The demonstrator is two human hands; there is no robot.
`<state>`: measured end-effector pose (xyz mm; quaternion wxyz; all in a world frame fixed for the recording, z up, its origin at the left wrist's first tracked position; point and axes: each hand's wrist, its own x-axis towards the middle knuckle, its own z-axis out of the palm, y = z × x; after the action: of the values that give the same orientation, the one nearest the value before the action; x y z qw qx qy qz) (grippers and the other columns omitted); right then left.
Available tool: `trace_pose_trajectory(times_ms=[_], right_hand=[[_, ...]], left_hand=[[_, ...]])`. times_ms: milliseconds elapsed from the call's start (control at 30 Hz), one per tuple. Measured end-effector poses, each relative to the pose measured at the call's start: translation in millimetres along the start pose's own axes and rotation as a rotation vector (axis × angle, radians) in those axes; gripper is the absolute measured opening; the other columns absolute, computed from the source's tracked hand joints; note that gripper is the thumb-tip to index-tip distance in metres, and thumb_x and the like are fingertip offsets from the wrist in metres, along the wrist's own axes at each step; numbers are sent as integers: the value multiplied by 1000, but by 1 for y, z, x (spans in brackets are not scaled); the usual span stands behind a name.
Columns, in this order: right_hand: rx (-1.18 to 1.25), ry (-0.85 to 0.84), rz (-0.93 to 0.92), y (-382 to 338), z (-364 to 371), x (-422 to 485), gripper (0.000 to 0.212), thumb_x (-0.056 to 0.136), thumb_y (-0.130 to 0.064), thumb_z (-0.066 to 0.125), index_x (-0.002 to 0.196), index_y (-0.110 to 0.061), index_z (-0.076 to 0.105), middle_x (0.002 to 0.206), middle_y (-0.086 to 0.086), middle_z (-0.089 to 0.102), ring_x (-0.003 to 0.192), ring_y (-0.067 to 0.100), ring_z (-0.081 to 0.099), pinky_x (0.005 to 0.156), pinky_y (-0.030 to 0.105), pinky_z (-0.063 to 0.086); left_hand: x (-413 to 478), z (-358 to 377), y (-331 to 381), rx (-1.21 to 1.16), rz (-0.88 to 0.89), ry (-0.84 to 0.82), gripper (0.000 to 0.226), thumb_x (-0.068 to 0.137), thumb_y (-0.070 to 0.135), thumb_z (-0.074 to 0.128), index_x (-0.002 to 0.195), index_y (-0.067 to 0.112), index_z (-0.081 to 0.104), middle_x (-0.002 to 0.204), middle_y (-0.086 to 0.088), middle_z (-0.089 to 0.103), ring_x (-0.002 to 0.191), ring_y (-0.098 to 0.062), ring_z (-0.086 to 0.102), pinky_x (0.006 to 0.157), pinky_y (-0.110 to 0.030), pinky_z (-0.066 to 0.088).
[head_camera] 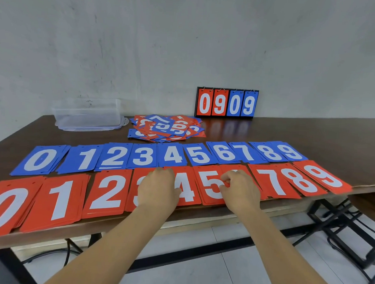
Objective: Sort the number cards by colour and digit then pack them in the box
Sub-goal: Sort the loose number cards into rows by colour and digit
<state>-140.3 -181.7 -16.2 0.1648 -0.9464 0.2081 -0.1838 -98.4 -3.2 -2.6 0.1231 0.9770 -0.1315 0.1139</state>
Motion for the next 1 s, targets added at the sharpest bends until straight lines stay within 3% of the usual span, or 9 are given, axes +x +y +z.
trace_pose_trajectory(times_ms=[500, 633, 833, 1000], right_hand=[[85, 45, -69, -41, -2, 70, 25, 94, -28, 59, 118, -24, 64, 119, -3, 61, 107, 17, 57, 78, 31, 49], [56, -4, -98, -52, 6, 121, 21, 94, -27, 59, 114, -23, 65, 112, -4, 66, 104, 17, 58, 78, 32, 50], [-9, -107, -118, -63, 33, 203, 18, 93, -32, 59, 109, -25, 65, 109, -4, 66, 99, 16, 60, 75, 32, 53], [-26, -209, -140, -75, 59, 255, 18, 95, -31, 58, 105, -20, 67, 105, 1, 66, 94, 17, 62, 76, 31, 53]], left_hand=[[63, -15, -18, -118, 45, 61, 41, 90, 41, 61, 124, 19, 57, 119, 2, 61, 107, -15, 58, 85, -30, 52], [109, -13, -33, -93, -26, 57, 41, 90, 43, 62, 125, 22, 57, 119, 3, 63, 108, -16, 59, 85, -32, 53], [175, 1, -63, -91, -159, 31, 33, 89, 39, 62, 115, 20, 62, 107, 3, 66, 94, -17, 62, 76, -33, 54], [214, 14, -81, -170, -264, 33, 41, 87, 44, 64, 119, 18, 62, 111, 2, 68, 98, -17, 63, 81, -34, 55]])
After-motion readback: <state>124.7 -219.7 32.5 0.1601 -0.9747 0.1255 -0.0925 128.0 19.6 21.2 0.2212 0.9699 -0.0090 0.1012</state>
